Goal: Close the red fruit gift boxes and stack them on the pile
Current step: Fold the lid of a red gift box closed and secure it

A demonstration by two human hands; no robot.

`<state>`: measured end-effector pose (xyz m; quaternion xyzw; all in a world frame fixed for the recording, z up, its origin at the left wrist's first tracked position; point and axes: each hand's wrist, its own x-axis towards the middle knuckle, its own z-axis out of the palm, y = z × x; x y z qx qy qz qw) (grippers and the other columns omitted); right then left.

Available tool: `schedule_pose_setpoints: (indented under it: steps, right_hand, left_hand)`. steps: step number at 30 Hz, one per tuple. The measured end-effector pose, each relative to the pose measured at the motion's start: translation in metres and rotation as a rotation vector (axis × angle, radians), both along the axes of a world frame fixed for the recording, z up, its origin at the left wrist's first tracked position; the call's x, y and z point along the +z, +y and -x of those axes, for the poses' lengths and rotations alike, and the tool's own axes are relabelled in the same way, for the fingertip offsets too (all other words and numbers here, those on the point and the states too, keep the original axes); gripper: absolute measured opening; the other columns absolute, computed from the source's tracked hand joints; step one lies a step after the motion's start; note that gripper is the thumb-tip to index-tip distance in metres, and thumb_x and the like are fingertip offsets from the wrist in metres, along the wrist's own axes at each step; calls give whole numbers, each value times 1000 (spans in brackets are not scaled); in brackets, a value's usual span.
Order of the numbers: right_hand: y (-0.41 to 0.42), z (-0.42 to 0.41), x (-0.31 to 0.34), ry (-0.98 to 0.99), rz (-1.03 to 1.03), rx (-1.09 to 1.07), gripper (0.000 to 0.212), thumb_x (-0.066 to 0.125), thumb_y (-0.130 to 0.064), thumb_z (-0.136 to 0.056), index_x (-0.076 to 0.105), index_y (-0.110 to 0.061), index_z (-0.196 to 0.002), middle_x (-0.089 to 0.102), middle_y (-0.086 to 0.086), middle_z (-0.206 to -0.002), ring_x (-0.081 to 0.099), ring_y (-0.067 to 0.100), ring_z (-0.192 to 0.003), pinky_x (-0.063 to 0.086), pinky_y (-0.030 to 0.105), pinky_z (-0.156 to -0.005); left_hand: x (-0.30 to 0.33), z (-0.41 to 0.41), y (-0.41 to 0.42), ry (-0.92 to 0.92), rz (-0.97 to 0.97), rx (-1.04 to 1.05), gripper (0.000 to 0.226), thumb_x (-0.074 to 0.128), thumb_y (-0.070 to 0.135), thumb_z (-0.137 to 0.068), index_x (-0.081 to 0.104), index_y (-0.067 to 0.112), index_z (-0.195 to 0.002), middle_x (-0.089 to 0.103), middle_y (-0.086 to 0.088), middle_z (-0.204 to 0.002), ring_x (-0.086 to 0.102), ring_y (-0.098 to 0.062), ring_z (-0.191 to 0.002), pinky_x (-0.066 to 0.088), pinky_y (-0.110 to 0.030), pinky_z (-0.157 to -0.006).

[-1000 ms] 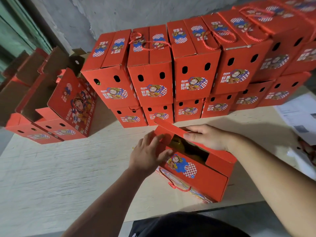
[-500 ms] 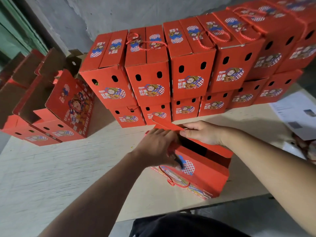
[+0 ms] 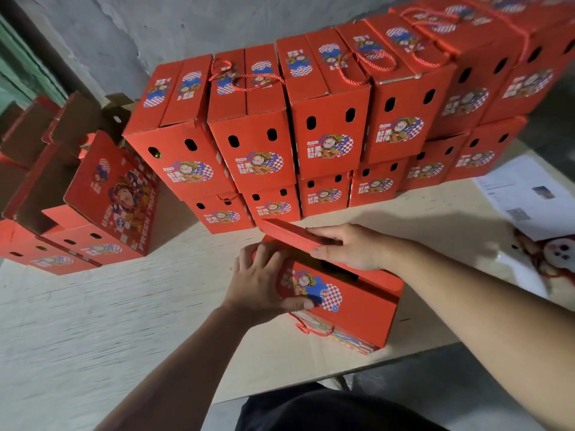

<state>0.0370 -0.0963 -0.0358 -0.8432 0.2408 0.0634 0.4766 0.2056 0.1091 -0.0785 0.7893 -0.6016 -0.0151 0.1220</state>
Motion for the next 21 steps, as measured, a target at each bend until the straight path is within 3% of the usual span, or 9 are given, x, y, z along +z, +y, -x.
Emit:
schedule_pose_setpoints:
  steps: [2, 4, 8, 10, 12, 14, 16, 18, 21]
  right_hand:
    - [12, 7, -11, 16, 236, 20, 82, 54, -84, -81, 28, -56, -154, 40, -19, -159, 51, 14, -137, 46, 36, -107]
    - [26, 15, -22, -47, 476, 66, 79, 49, -80, -89, 28, -47, -158, 37, -15, -162, 53, 17, -135, 52, 41, -103]
    - [23, 21, -21, -173, 373, -83, 51, 53, -49, -105, 48, -35, -153, 56, -6, -151, 58, 21, -132, 54, 44, -102]
    - [19, 27, -17, -26, 286, -40, 70, 51, -70, -97, 31, -44, -159, 50, -9, -155, 54, 20, -136, 52, 44, -103]
    - [24, 40, -16, 122, 378, 54, 103, 43, -97, -76, 5, -51, -160, 40, -12, -156, 51, 20, -133, 51, 40, -95]
    - [33, 52, -22, 152, 537, 80, 104, 37, -97, -75, -7, -53, -158, 35, -8, -156, 51, 22, -126, 49, 36, -90]
    - [36, 55, -26, 117, 659, 54, 92, 31, -90, -85, -9, -52, -159, 38, -5, -152, 51, 23, -123, 49, 36, -92]
    - [34, 52, -27, 96, 688, 59, 83, 27, -85, -91, -14, -55, -156, 40, -4, -145, 49, 23, -120, 48, 37, -93]
    - [26, 49, -25, 48, 663, 134, 70, 19, -77, -95, -17, -62, -153, 39, -5, -143, 49, 23, -119, 49, 41, -96]
  left_hand:
    - [-6, 6, 8, 26, 8, 11, 102, 46, 96, -79, 38, 29, -156, 41, 4, -158, 28, -27, -151, 33, -53, -120]
    - [-12, 15, 19, 43, 18, 47, 93, 41, 87, -90, 20, 34, -164, 23, 9, -171, 6, -25, -161, 15, -53, -129]
    - [-18, 27, 29, 87, 38, 134, 87, 39, 83, -95, 9, 41, -165, 13, 16, -173, -6, -20, -162, 4, -52, -129]
    - [-18, 25, 30, 135, 60, 148, 84, 40, 81, -96, 14, 41, -165, 15, 18, -171, -2, -17, -162, 6, -49, -129]
    - [-18, 19, 31, 163, 115, 172, 74, 43, 73, -99, 33, 35, -162, 26, 16, -167, 13, -18, -161, 22, -48, -127]
    - [-16, 15, 28, 144, 207, 210, 60, 49, 61, -100, 57, 27, -149, 47, 11, -156, 38, -20, -152, 51, -49, -108]
    - [-9, 14, 22, 94, 269, 248, 49, 51, 52, -97, 73, 25, -132, 63, 8, -143, 59, -20, -135, 63, -44, -82]
    - [0, 17, 16, 41, 287, 262, 41, 50, 47, -96, 79, 27, -116, 71, 12, -132, 74, -17, -107, 60, -32, -62]
    - [9, 27, 22, 41, 241, 292, 32, 47, 50, -96, 75, 36, -101, 76, 19, -108, 71, -16, -70, 39, -16, -50]
